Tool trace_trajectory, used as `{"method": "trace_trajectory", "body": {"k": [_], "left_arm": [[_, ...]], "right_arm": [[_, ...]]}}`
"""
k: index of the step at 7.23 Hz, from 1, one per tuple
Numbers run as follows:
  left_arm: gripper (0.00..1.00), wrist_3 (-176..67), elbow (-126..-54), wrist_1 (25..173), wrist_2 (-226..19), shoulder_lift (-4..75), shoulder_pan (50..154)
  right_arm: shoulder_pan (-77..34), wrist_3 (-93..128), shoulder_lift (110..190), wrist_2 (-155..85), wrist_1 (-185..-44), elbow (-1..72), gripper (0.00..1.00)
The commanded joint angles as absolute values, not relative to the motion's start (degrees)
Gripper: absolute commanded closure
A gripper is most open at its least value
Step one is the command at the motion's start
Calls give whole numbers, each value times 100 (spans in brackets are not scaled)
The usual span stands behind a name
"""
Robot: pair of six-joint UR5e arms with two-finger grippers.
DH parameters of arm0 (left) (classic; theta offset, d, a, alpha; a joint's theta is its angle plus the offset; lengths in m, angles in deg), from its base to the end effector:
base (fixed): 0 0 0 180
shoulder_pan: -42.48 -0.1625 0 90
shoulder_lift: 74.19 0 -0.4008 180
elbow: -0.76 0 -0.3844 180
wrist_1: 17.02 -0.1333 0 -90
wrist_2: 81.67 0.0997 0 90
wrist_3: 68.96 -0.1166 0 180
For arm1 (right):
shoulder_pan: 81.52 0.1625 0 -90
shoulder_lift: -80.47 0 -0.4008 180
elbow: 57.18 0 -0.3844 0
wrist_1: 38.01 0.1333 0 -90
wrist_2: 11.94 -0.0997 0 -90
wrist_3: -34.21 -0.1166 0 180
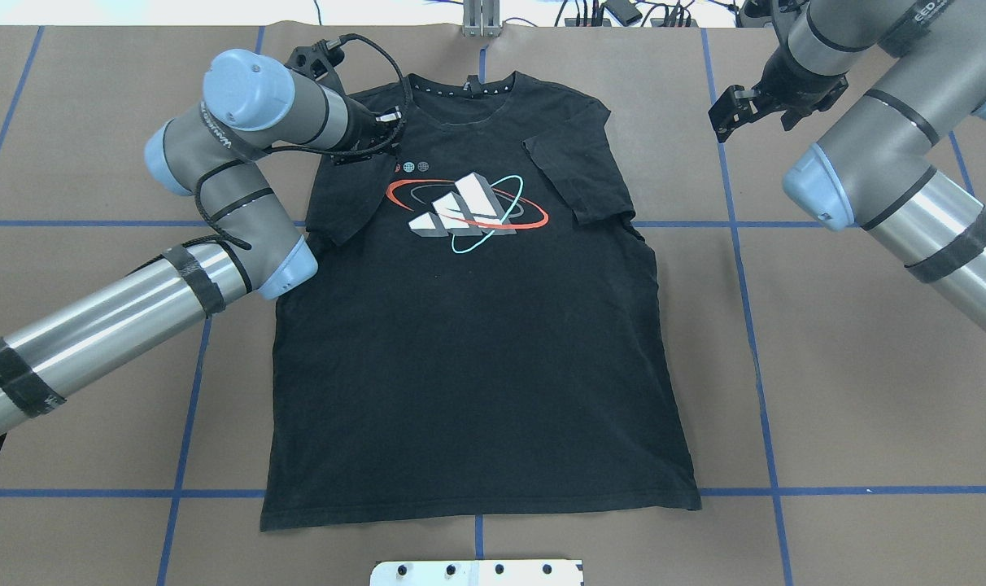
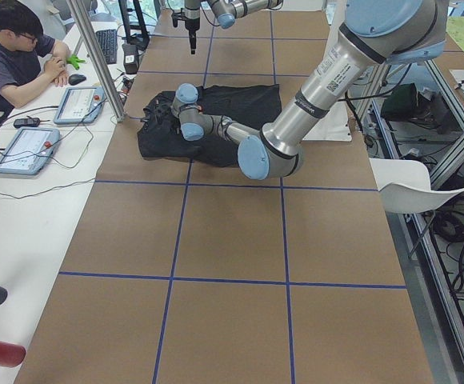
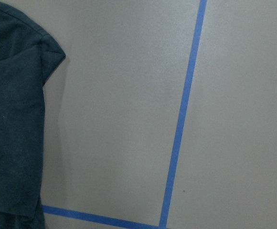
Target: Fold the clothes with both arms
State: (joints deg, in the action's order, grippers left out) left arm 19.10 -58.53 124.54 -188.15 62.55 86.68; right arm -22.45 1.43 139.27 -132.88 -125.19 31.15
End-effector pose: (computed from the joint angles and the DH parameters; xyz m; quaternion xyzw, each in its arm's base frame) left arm 0.5056 -0.6315 0.2815 0.1061 0.5531 -0.2221 0.7959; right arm -0.2865 -0.6209 0.3470 0.0928 -0.3593 -0.0594 0.9267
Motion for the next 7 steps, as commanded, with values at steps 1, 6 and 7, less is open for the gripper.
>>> {"method": "trace_trajectory", "body": {"k": [1, 6, 7], "left_arm": [[100, 1981, -5743, 12466, -18424, 6353, 8564], [0, 1175, -6302, 12327, -19070, 6074, 8643], [0, 998, -6793, 12317, -19343, 5637, 8643]], "right_arm": [[-2246, 143, 13927, -13288, -12519, 3115, 1], [-2307, -330, 14006, -13323, -12519, 3281, 1], [-2490, -810, 14172, -13323, -12519, 3639, 1]]}}
